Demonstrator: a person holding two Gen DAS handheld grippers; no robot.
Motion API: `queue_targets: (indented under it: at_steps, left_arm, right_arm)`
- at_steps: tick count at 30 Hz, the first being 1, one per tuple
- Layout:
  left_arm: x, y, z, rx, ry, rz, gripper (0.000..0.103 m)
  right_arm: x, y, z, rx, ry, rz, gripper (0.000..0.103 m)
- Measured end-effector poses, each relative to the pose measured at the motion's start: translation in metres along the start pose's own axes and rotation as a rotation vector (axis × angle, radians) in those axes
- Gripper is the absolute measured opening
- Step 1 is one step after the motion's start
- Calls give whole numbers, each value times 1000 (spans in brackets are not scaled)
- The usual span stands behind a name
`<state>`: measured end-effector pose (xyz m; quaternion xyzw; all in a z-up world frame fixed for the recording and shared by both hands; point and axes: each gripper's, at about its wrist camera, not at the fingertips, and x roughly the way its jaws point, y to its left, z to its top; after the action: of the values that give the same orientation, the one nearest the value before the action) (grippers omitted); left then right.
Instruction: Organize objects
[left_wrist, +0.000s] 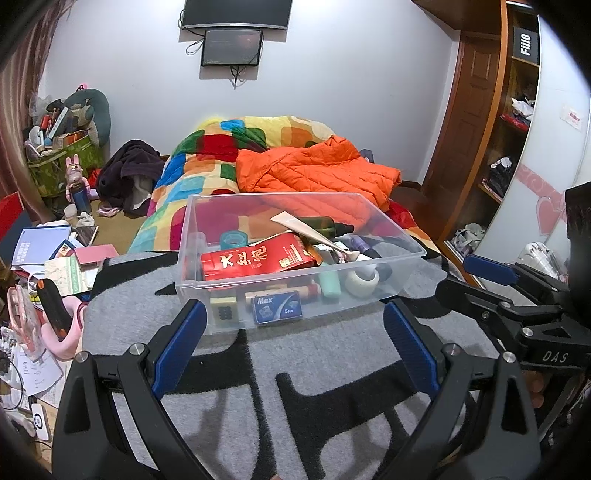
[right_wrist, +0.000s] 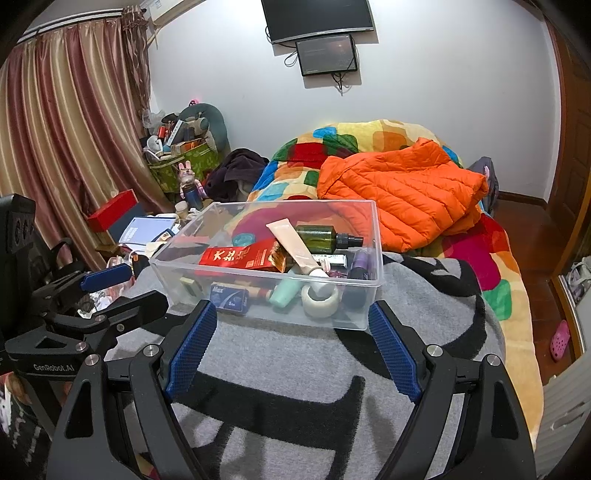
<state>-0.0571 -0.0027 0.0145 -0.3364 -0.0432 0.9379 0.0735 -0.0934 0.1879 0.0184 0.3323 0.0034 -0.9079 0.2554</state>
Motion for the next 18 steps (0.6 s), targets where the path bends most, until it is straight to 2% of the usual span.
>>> queue_targets:
  at_steps: [9, 18]
  left_arm:
    - [1, -1, 1, -1, 22, -12, 98]
    - [2, 2, 1, -20, 18, 7, 98]
  right_arm:
    - [-1, 1, 0, -1, 0, 2, 82]
    - [2, 6, -1, -11, 9, 3, 82]
